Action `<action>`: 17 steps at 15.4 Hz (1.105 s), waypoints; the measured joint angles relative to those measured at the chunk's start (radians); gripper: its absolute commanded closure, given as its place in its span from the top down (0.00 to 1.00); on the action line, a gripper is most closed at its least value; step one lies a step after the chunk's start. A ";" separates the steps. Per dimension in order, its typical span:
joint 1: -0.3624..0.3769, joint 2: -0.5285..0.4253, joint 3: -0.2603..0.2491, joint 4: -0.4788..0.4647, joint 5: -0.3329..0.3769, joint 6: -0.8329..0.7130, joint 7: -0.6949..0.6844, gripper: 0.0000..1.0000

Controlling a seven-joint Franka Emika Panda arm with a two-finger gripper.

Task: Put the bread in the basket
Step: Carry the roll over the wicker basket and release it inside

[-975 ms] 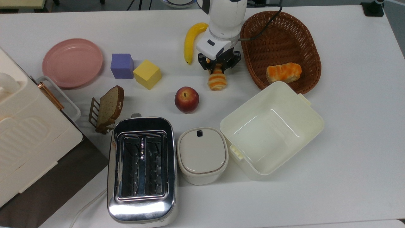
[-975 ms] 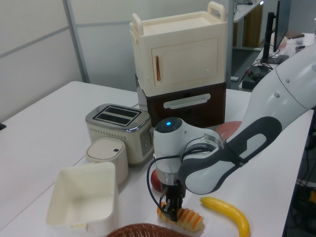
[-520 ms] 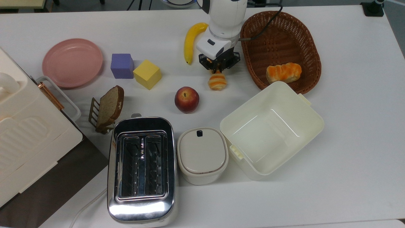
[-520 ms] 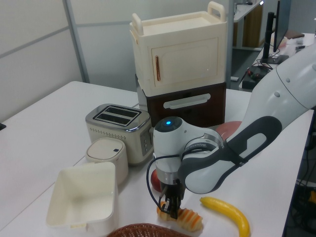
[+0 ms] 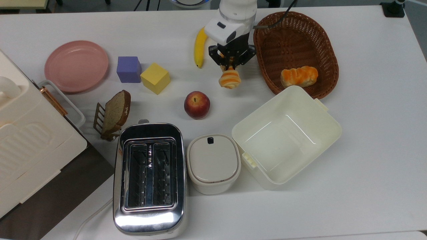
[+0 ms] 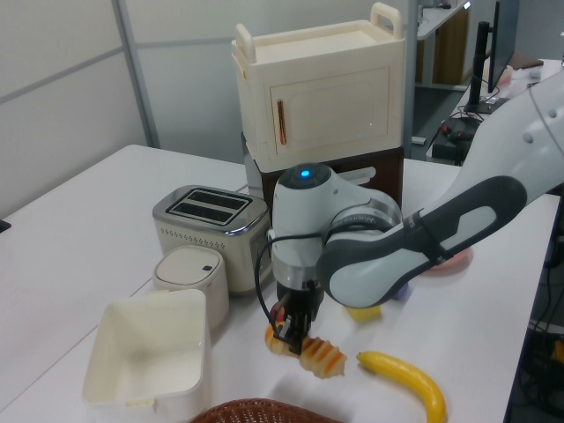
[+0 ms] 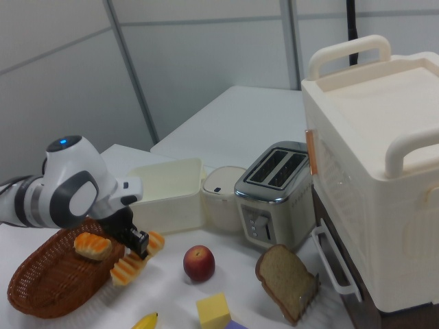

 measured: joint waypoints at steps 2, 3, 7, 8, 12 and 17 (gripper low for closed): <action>0.003 -0.020 0.001 0.011 0.000 -0.014 0.000 0.16; 0.012 -0.037 0.002 0.019 0.000 -0.039 0.000 0.16; 0.152 -0.082 0.007 0.029 0.000 -0.092 0.047 0.17; 0.183 -0.089 0.008 0.029 0.000 -0.095 0.059 0.18; 0.280 -0.095 0.008 0.028 0.000 -0.111 0.086 0.18; 0.353 -0.088 0.008 0.025 0.000 -0.133 0.089 0.22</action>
